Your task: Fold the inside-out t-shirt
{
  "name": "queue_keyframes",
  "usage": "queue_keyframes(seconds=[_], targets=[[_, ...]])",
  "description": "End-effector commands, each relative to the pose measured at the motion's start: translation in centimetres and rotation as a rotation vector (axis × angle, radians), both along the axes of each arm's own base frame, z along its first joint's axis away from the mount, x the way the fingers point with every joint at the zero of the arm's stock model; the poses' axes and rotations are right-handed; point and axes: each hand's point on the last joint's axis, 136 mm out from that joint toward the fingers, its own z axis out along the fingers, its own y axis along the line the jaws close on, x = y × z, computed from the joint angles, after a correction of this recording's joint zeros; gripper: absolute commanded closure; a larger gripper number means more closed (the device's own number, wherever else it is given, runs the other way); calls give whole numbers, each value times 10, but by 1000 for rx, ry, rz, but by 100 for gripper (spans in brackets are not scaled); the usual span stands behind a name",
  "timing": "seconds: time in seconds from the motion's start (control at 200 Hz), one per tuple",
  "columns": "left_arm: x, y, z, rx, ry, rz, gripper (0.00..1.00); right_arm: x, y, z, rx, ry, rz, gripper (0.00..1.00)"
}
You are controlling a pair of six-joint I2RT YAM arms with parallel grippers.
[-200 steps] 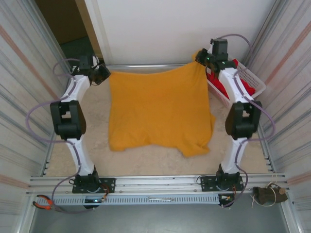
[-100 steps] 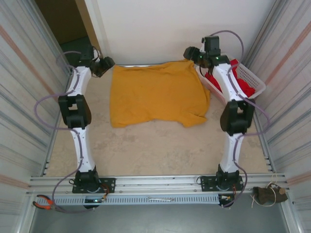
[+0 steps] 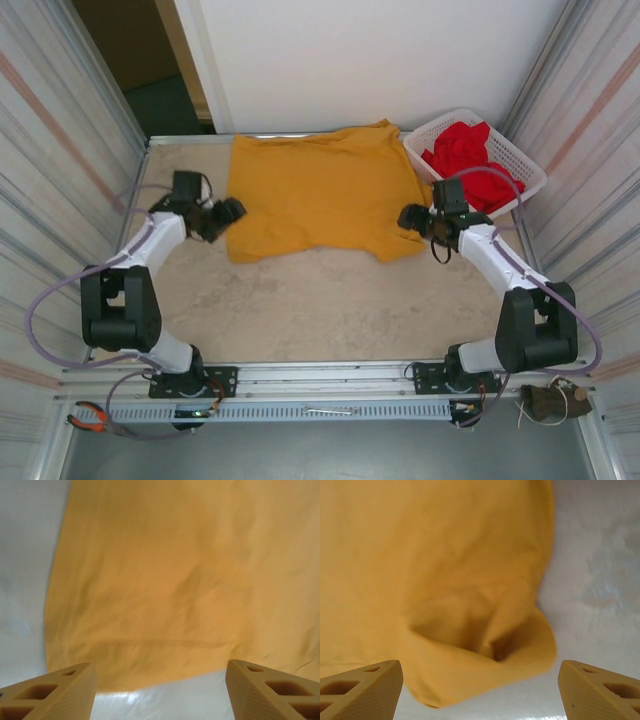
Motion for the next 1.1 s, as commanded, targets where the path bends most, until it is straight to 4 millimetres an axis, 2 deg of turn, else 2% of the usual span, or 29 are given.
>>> queue_keyframes(seconds=[0.0,0.06,0.185,0.276,0.306,0.331,0.361,0.411,0.456,0.501,0.566,0.726,0.857,0.897,0.922,0.982,1.092], targets=[[-14,-5,-15,33,4,22,31,12,-5,-4,-21,-14,-25,21],[-17,-5,-25,45,29,27,31,14,-6,-14,-30,11,-33,21],[-13,-2,-34,81,49,33,31,19,-6,-32,-38,46,-40,22],[-8,1,-40,105,65,41,32,23,-6,-43,-26,67,-42,30],[-6,2,-43,112,70,41,33,25,-6,-45,-18,69,-43,39],[-6,3,-46,117,79,40,35,26,-5,-47,-11,74,-43,51],[-4,2,-47,120,80,35,38,27,-3,-48,2,77,-39,72],[-1,2,-49,129,78,20,62,28,-2,-45,24,72,-35,100],[1,5,-47,140,79,12,86,26,-3,-38,34,60,-36,100],[4,8,-41,149,63,-2,100,23,-5,-27,45,37,-38,100],[5,15,-24,167,29,-11,100,14,-5,-3,78,-5,-40,100],[5,29,43,216,-107,-52,100,-19,-2,68,143,-107,-29,100],[-4,34,82,260,-153,-94,100,-52,-4,108,190,-158,-62,100],[-7,34,89,262,-156,-107,100,-59,-5,111,200,-156,-78,100],[-9,35,92,265,-159,-111,100,-66,-6,120,209,-183,-88,100],[-15,34,95,262,-155,-127,100,-76,-9,120,222,-171,-119,100],[-26,32,86,257,-125,-154,97,-84,-8,103,245,-125,-152,100]])
